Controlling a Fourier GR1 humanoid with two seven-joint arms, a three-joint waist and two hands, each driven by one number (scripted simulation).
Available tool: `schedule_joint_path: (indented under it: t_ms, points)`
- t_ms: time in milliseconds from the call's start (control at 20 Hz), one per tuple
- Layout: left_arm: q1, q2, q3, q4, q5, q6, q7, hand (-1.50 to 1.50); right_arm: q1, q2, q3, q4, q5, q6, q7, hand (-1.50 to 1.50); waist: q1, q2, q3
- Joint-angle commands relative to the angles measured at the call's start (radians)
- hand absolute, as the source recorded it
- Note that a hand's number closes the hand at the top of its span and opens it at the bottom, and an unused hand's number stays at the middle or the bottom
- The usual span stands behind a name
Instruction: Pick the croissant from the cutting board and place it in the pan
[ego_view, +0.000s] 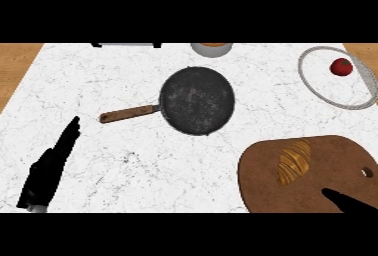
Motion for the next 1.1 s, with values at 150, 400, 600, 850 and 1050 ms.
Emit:
schedule_joint_path:
  t_ms: [150, 400, 600, 850, 1050]
  points:
    - [-0.023, -0.014, 0.002, 0.016, -0.003, -0.018, 0.020, 0.00, -0.204, -0.128, 0.008, -0.148, 0.062, 0.207, 0.512, -1.50, 0.014, -0.002, 0.003]
    - [-0.053, -0.057, -0.034, -0.030, -0.045, 0.027, 0.086, 0.00, -0.353, -0.116, -0.005, -0.060, -0.053, 0.318, 0.564, -1.50, 0.014, -0.003, 0.006]
    - [0.015, -0.049, -0.030, -0.008, -0.050, 0.005, 0.009, 0.00, -0.438, -0.134, 0.003, 0.054, -0.108, 0.380, 0.566, -1.50, 0.027, -0.002, 0.004]
    - [-0.004, -0.069, -0.039, 0.009, -0.072, 0.019, 0.013, 0.00, -0.461, -0.157, 0.055, 0.153, -0.224, 0.459, 0.567, -1.50, 0.025, 0.001, 0.005]
    - [-0.059, -0.073, -0.026, 0.039, -0.061, -0.003, 0.042, 0.00, -0.555, -0.151, 0.083, 0.257, -0.275, 0.463, 0.567, -1.50, 0.023, 0.004, 0.003]
